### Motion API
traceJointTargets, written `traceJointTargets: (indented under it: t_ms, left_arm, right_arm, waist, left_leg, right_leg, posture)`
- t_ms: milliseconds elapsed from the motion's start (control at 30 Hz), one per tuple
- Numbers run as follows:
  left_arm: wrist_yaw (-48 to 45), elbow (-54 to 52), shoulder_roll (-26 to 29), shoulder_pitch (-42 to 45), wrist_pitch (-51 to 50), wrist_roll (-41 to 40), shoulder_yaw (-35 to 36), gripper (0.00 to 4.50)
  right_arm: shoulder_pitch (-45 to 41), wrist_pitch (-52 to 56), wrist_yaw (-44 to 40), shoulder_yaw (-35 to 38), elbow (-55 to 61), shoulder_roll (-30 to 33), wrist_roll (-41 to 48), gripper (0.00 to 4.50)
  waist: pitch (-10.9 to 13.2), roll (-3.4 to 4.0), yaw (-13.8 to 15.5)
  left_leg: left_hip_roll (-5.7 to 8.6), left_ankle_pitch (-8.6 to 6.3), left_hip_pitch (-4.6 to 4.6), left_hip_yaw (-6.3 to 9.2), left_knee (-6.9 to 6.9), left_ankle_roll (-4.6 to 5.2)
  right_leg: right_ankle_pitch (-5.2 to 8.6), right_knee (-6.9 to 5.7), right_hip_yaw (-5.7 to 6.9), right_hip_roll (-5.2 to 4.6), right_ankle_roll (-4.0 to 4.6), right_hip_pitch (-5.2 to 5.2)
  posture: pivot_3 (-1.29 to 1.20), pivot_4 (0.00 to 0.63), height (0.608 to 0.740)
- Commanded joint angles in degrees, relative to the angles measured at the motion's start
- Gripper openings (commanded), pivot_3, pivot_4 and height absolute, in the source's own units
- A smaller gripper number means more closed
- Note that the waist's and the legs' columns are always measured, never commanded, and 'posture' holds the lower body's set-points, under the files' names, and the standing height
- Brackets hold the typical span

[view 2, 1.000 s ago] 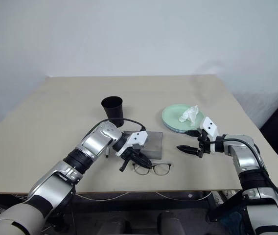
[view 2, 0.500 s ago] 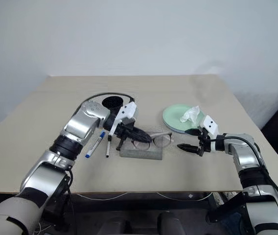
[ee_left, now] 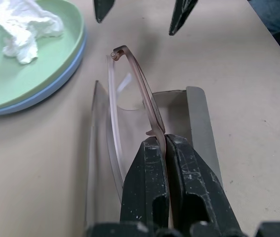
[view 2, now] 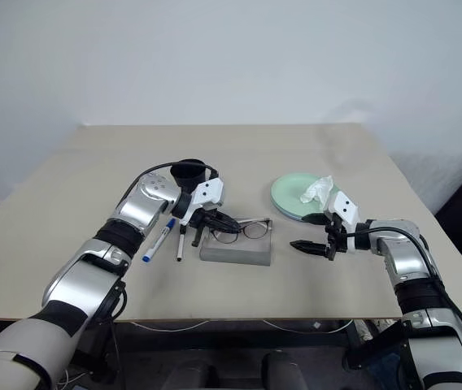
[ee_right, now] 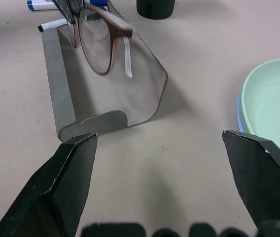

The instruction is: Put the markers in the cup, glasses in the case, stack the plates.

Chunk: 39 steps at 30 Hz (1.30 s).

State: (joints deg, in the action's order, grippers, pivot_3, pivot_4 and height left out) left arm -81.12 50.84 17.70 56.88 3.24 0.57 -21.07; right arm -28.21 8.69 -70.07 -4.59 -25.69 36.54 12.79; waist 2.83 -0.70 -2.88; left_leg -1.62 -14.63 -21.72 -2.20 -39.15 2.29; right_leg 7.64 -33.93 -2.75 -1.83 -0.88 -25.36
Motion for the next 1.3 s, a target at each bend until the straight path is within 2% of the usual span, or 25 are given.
traceJointTargets:
  t_ms: [33,367,633,867,900,1000,1300]
  left_arm:
    - [0.1,2.6,-0.6,2.9,3.8,2.0,0.0,0.03]
    - [-2.9,8.5,-2.0,3.6,8.3,5.2,-0.5,0.03]
    - [-8.8,8.8,-1.3,3.2,7.5,6.8,-1.4,0.03]
    - [-7.0,10.0,-1.9,2.7,8.3,7.8,-1.0,0.03]
    - [-6.5,10.1,-2.0,2.7,8.5,7.9,-0.9,0.45]
    - [-4.2,10.5,-2.5,2.8,9.6,8.1,-0.2,1.23]
    - [0.7,10.7,-4.9,6.9,8.1,3.3,6.6,1.23]
  right_arm:
    - [-0.1,0.2,0.6,1.3,2.5,0.3,0.5,4.39]
    - [1.6,1.5,1.7,1.7,5.1,0.4,1.1,4.39]
    - [2.4,2.0,2.0,2.1,5.9,0.6,1.2,4.39]
    - [2.3,1.7,2.0,2.1,5.2,0.7,0.9,4.39]
    - [2.3,1.7,1.9,2.1,5.2,0.7,1.0,4.39]
    - [2.2,1.7,1.9,2.1,5.1,0.8,0.9,4.39]
    - [1.8,1.6,1.7,1.8,4.6,0.9,0.7,4.39]
  waist:
    - [0.0,0.0,0.0]
    - [0.0,-0.01,-0.1]
    - [0.0,-0.02,-0.1]
    - [0.0,-0.02,-0.1]
    - [0.0,-0.02,-0.1]
    - [0.0,-0.02,-0.1]
    - [0.0,-0.1,0.0]
  left_leg:
    - [0.0,0.0,0.01,0.0,-0.01,0.0]
    - [0.0,0.0,0.02,-0.03,-0.01,0.0]
    - [0.01,0.0,0.01,-0.02,-0.02,0.0]
    - [0.01,0.0,0.04,-0.01,-0.02,0.01]
    - [0.01,0.0,0.04,-0.01,-0.02,0.01]
    - [0.01,0.0,0.03,-0.01,-0.03,0.01]
    - [0.01,0.0,0.0,0.0,-0.03,0.01]
  right_leg:
    - [-0.01,0.0,0.0,0.0,-0.01,0.01]
    - [-0.04,-0.02,-0.05,0.0,-0.07,0.0]
    - [-0.04,0.0,-0.05,0.0,-0.07,0.01]
    - [-0.05,-0.03,-0.05,0.0,-0.07,0.01]
    - [-0.05,-0.03,-0.05,0.0,-0.07,0.01]
    - [-0.05,-0.03,-0.05,0.0,-0.08,0.01]
    - [-0.06,-0.02,-0.05,0.0,-0.09,0.0]
  posture:
    - [0.0,0.0,0.74]
    - [0.0,0.0,0.74]
    - [0.0,0.0,0.74]
    - [0.0,0.0,0.74]
    - [0.0,0.0,0.74]
    - [0.0,0.0,0.74]
    - [0.0,0.0,0.74]
